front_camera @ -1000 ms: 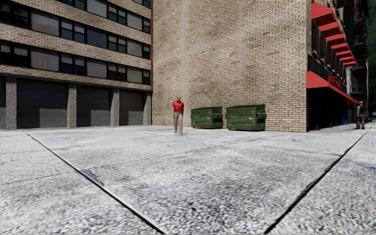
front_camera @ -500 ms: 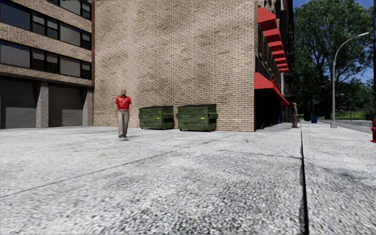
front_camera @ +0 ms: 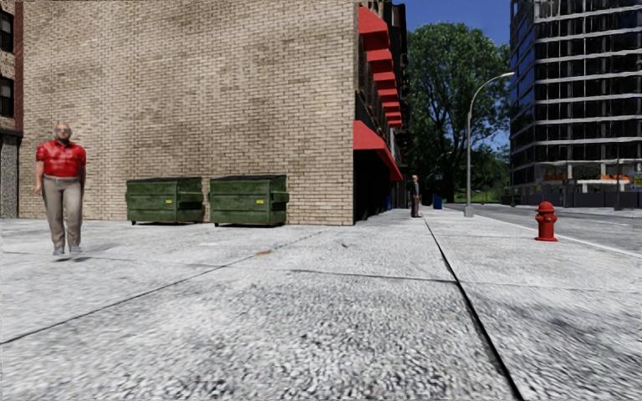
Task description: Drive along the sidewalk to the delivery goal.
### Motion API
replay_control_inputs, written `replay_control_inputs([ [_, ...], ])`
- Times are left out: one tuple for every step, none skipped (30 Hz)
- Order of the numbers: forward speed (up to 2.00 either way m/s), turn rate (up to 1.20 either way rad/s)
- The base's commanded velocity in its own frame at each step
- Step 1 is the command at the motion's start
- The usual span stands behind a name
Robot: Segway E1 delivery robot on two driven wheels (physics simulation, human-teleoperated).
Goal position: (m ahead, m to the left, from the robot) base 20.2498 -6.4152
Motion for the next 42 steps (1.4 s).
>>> replay_control_inputs([
  [2.0, -0.61],
  [2.0, -0.61],
  [2.0, -0.61],
  [2.0, -0.61],
  [2.0, -0.61],
  [2.0, -0.61],
  [2.0, -0.61],
  [2.0, -0.61],
  [2.0, -0.61],
  [2.0, -0.61],
  [2.0, -0.61],
  [2.0, -0.61],
  [2.0, -0.61],
  [2.0, -0.61],
  [2.0, -0.61],
  [2.0, -0.61],
  [2.0, -0.61],
  [2.0, -0.61],
  [2.0, -0.61],
  [2.0, -0.61],
  [2.0, -0.61],
  [2.0, -0.55],
  [2.0, -0.34],
  [2.0, 0.0],
  [2.0, 0.0],
  [2.0, 0.0],
  [2.0, 0.0],
  [2.0, 0.0],
  [2.0, 0.0],
  [2.0, 0.0],
  [2.0, 0.0],
  [2.0, 0.0],
  [2.0, 0.0],
  [2.0, 0.0],
  [2.0, 0.0],
  [2.0, 0.0],
  [2.0, 0.0],
  [2.0, 0.0],
  [2.0, 0.0],
  [2.0, 0.0],
  [2.0, 0.0],
  [2.0, 0.0],
])
